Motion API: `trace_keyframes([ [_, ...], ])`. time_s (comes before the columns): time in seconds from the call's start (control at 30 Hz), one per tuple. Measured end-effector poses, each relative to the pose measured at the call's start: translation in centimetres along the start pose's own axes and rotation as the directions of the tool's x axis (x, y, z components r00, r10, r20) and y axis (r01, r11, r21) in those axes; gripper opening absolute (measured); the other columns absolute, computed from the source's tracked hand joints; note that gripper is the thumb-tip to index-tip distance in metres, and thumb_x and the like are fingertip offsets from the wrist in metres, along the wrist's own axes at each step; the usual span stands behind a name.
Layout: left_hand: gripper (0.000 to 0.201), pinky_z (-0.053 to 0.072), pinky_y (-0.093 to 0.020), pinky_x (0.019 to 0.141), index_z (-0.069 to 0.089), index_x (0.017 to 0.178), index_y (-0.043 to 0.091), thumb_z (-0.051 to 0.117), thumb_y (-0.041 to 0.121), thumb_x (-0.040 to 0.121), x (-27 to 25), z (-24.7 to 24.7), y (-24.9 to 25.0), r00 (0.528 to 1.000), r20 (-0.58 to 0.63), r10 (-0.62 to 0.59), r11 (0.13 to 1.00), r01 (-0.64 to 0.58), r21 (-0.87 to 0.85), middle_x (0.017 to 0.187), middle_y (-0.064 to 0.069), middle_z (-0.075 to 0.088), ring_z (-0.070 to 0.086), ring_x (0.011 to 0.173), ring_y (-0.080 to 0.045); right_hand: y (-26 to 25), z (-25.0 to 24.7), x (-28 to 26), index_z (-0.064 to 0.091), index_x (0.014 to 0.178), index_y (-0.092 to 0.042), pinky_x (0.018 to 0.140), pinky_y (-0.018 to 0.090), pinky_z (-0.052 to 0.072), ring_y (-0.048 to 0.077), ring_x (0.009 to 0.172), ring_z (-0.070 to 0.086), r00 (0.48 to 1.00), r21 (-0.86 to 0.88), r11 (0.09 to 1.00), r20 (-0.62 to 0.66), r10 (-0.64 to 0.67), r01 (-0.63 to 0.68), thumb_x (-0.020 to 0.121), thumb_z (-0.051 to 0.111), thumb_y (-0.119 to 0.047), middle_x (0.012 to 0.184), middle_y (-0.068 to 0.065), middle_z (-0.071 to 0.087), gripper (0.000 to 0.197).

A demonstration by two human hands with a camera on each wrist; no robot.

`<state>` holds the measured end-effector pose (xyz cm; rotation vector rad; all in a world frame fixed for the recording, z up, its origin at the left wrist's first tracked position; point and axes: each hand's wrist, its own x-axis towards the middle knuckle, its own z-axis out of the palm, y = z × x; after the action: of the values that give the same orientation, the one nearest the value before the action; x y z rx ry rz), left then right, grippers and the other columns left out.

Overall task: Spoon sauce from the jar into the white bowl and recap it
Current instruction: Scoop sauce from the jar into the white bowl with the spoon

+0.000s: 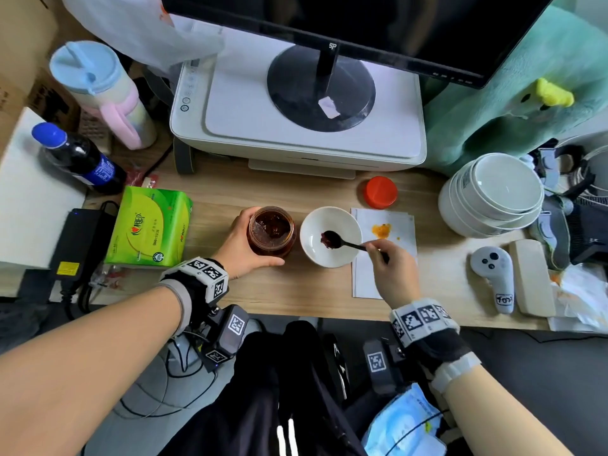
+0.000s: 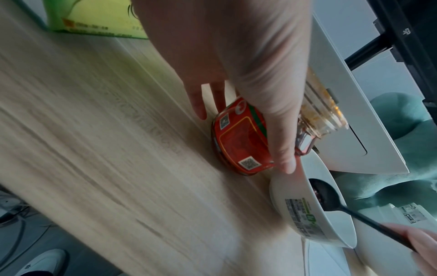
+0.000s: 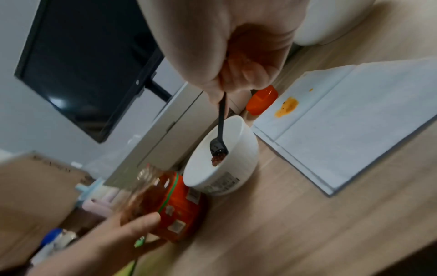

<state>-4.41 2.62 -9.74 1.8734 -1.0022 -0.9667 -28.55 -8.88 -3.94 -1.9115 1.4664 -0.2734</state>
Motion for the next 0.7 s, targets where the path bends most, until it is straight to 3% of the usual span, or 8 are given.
trace_keyframes([
  [0.1, 0.1, 0.03, -0.029, 0.105, 0.031, 0.128, 0.018, 0.089, 0.022, 0.047, 0.0, 0.0, 0.0, 1.0, -0.002, -0.006, 1.0, 0.006, 0.003, 0.133, -0.005, 0.043, 0.041, 0.124, -0.016, 0.2, 1.0, -0.3, 0.069, 0.1, -0.012, 0.063, 0.033, 0.045, 0.02, 0.068, 0.056, 0.999, -0.051, 0.998, -0.009, -0.038, 0.038, 0.094, 0.048, -0.018, 0.071, -0.001, 0.061, 0.023],
  [0.17, 0.099, 0.03, -0.03, 0.106, 0.031, 0.128, 0.018, 0.089, 0.023, 0.047, 0.0, 0.0, 0.0, 1.0, -0.004, -0.009, 1.0, 0.009, 0.006, 0.133, -0.005, 0.043, 0.041, 0.124, -0.017, 0.3, 1.3, -0.4, 0.07, 0.1, -0.012, 0.067, 0.036, 0.047, 0.022, 0.07, 0.058, 0.998, -0.047, 0.997, -0.024, -0.054, 0.053, 0.094, 0.048, -0.017, 0.072, 0.001, 0.063, 0.022],
  [0.3, 0.099, 0.031, -0.03, 0.105, 0.032, 0.127, 0.019, 0.089, 0.023, 0.047, 0.0, -0.1, 0.1, 1.0, -0.006, -0.015, 1.0, 0.015, 0.003, 0.132, -0.005, 0.043, 0.041, 0.123, -0.017, 0.8, 1.4, -0.2, 0.07, 0.1, -0.011, 0.064, 0.028, 0.041, 0.018, 0.068, 0.054, 0.996, -0.035, 0.998, -0.066, -0.055, 0.053, 0.094, 0.049, -0.015, 0.072, -0.002, 0.061, 0.022],
  [0.5, 0.098, 0.031, -0.031, 0.106, 0.032, 0.127, 0.02, 0.089, 0.022, 0.047, 0.0, 0.0, 0.1, 1.0, -0.005, -0.01, 1.0, 0.01, 0.001, 0.132, -0.005, 0.044, 0.041, 0.124, -0.017, 0.7, 1.3, -0.2, 0.07, 0.097, -0.01, 0.059, 0.026, 0.035, 0.014, 0.06, 0.049, 0.996, 0.012, 1.0, -0.089, -0.007, 0.008, 0.094, 0.049, -0.015, 0.068, -0.001, 0.057, 0.022],
  [0.63, 0.098, 0.032, -0.038, 0.11, 0.033, 0.126, 0.019, 0.089, 0.021, 0.046, 0.0, 0.1, 0.0, 1.0, -0.008, 0.004, 1.0, -0.004, -0.002, 0.131, -0.006, 0.044, 0.041, 0.125, -0.02, 1.2, 0.8, 0.5, 0.066, 0.092, -0.006, 0.05, 0.02, 0.035, 0.009, 0.054, 0.044, 0.982, 0.204, 0.964, -0.038, 0.183, -0.172, 0.094, 0.048, -0.019, 0.063, 0.0, 0.052, 0.023],
  [0.7, 0.097, 0.032, -0.038, 0.109, 0.034, 0.126, 0.019, 0.089, 0.02, 0.046, 0.0, 0.1, 0.1, 1.0, -0.014, 0.004, 1.0, -0.004, -0.002, 0.131, -0.006, 0.044, 0.041, 0.125, -0.021, 1.3, 0.0, 0.7, 0.059, 0.08, -0.009, 0.039, 0.015, 0.03, 0.008, 0.041, 0.036, 0.95, 0.429, 0.852, 0.059, 0.307, -0.302, 0.095, 0.047, -0.017, 0.051, -0.004, 0.04, 0.021],
])
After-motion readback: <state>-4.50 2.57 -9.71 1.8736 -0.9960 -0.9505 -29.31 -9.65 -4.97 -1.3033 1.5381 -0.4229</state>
